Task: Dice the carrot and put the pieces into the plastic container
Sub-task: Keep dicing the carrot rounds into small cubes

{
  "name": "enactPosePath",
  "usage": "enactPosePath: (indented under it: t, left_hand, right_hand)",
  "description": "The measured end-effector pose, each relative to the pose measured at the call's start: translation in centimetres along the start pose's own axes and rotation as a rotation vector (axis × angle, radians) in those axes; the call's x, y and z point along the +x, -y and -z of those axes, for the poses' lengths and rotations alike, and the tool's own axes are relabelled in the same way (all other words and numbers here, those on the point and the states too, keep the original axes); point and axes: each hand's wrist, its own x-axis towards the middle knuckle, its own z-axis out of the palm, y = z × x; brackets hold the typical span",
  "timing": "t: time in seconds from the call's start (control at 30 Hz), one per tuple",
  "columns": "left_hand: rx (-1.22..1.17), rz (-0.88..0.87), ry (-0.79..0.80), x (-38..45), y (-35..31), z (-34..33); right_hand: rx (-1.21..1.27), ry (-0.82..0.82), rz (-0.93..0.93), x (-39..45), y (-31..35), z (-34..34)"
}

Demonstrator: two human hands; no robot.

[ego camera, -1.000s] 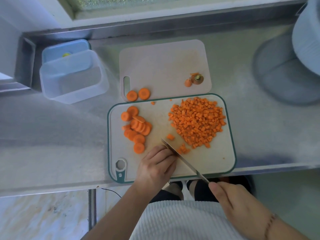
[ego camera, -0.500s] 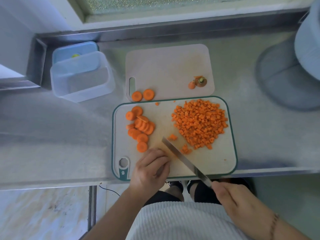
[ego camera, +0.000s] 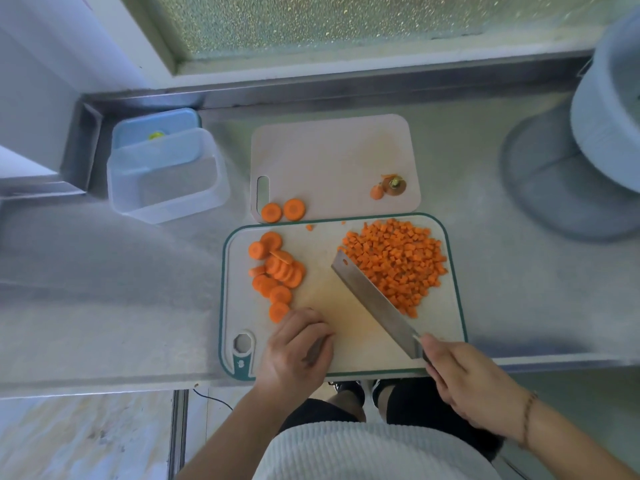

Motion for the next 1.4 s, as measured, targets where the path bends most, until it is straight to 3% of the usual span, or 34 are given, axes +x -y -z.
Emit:
enactPosePath:
  t: [0.2, 0.3, 0.43, 0.6, 0.77, 0.9, 1.03, 1.17, 1.27, 1.4]
  left_hand:
    - [0.012, -0.102, -0.208, 5.8, -2.7, 2.0]
    - [0.136, -0.128, 0.022, 8.3, -2.8, 1.7]
    - [0.423, -0.093, 0.368, 9.7, -1.4, -0.2]
    - [0.443, 0.026, 0.641, 11.1, -1.3, -1.6]
    - [0.447, 0.032, 0.686, 12.4, -1.9, -2.6]
    - [0.282, 0.052, 0.585, 12.5, -1.3, -3.3]
    - [0.144, 0.128, 0.275, 12.7, -0.3, -1.0]
    - [0.246, 0.172, 0.088, 11.9, 3.8, 3.0]
    - [0.268, 0.236, 0.097, 11.4, 6.0, 5.6]
    - [0.273, 0.117, 0.331, 11.2, 6.9, 7.3]
  right_hand:
    - [-0.493, -0.23, 0.208, -1.1, -0.1, 1.1]
    - [-0.861, -0.313, 0.218, -1.2, 0.8, 1.6]
    - [-1.08, -0.357, 0.27, -0.7, 1.0, 1.8]
    - [-1.115, -0.489, 0.322, 0.4, 0.4, 1.3]
    - [-1.121, -0.536, 0.394, 0.6, 0.8, 1.1]
    - [-1.104, -0.598, 0.431, 0.6, 0.6, 1.5]
    - [-1.071, -0.645, 0.442, 0.6, -0.4, 1.9]
    - [-0.995, -0.615, 0.398, 0.5, -1.0, 2.3]
    - [-0.875, -0.503, 0.254, 0.0, -0.4, 2.3]
    - [-0.853, -0.529, 0.181, 0.0, -0.3, 2.4]
